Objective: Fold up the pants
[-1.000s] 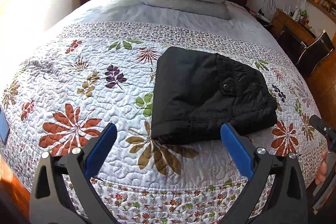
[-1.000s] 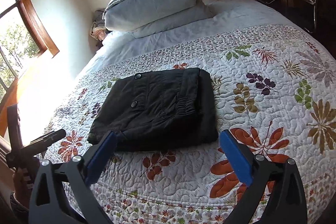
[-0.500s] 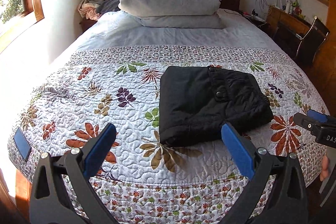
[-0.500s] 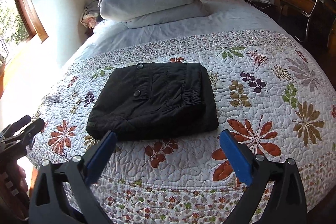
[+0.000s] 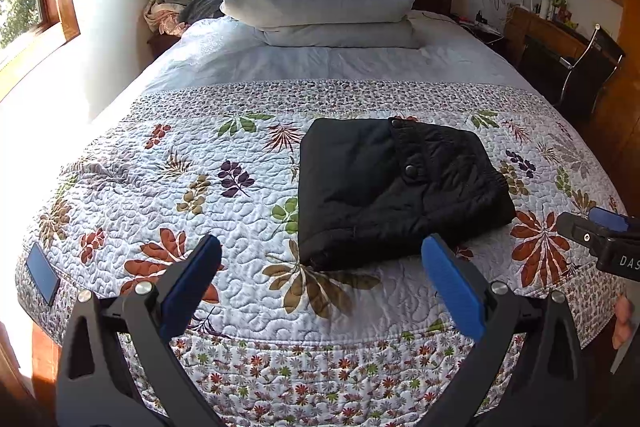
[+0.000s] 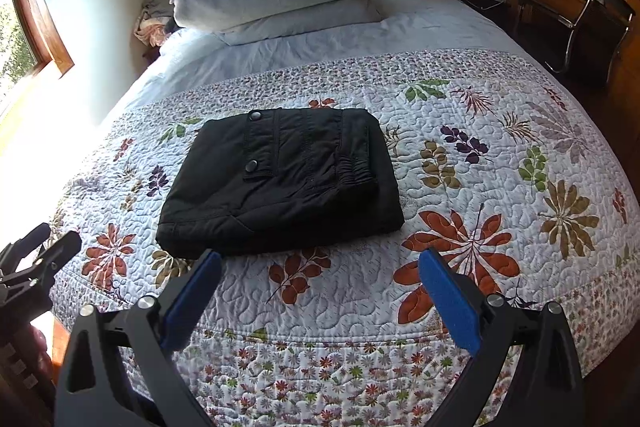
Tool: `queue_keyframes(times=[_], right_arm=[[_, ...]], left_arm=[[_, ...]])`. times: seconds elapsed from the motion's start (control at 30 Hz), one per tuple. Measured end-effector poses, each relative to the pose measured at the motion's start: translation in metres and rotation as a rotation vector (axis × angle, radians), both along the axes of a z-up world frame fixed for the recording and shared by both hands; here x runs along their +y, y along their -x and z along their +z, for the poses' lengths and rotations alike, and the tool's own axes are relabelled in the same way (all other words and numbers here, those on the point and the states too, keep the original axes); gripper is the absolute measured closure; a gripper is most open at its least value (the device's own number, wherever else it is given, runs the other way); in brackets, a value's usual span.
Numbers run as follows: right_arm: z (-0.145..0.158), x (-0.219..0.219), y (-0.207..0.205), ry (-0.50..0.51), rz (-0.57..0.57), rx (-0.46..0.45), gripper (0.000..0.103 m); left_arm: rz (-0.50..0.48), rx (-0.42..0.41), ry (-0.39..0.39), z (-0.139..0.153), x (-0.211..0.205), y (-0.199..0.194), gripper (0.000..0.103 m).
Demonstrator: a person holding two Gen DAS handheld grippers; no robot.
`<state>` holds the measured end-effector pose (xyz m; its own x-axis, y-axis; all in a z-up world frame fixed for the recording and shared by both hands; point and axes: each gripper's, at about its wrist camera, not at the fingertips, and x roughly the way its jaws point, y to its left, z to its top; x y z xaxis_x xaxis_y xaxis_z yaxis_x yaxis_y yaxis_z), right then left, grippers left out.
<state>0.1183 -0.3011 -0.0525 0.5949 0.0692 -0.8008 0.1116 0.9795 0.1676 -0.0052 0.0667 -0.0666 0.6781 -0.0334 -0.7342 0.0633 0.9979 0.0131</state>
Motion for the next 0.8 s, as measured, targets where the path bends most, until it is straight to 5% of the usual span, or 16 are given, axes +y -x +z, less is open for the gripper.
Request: queue_keyframes(times=[0.8], right_arm=[[0.022, 0.029, 0.018, 0.145, 0.026, -0.005, 0.004]], left_arm=[[0.021, -0.008, -0.007, 0.004, 0.005, 0.014, 0.003]])
